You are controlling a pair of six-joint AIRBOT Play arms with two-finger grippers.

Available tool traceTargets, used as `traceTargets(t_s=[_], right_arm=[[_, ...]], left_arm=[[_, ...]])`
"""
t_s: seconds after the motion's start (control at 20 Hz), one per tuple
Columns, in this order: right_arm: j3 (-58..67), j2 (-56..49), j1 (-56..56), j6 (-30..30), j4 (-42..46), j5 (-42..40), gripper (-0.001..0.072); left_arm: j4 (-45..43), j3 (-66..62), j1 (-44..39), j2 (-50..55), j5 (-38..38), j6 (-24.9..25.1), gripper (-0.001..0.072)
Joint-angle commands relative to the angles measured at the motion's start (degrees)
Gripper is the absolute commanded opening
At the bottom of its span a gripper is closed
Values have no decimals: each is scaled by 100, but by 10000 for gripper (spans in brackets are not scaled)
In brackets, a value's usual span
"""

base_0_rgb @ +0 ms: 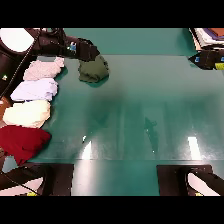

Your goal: Fold the shirts.

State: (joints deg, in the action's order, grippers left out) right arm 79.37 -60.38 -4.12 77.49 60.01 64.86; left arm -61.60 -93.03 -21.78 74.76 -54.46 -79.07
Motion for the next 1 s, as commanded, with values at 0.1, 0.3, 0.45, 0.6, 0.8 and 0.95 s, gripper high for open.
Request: traceTargets(t_s=[0.1,0.3,0.45,0.6,0.8,0.95], right_arm=[[4,4,-7,2,0,0,14],[4,4,-7,2,0,0,14],[4,4,-7,2,0,0,14],[4,4,-7,2,0,0,14],[4,2,-7,2,-2,-39,14],[4,4,-7,4,-9,-37,14]], left_arm=[[-2,0,0,-2,2,0,24],[-2,0,0,-2,2,0,24],[-2,0,0,-2,2,0,23],[48,0,0,-2,166,-7,24],[-938,15,7,46,820,-96,579],[-2159,15,162,538,901,-883,557]])
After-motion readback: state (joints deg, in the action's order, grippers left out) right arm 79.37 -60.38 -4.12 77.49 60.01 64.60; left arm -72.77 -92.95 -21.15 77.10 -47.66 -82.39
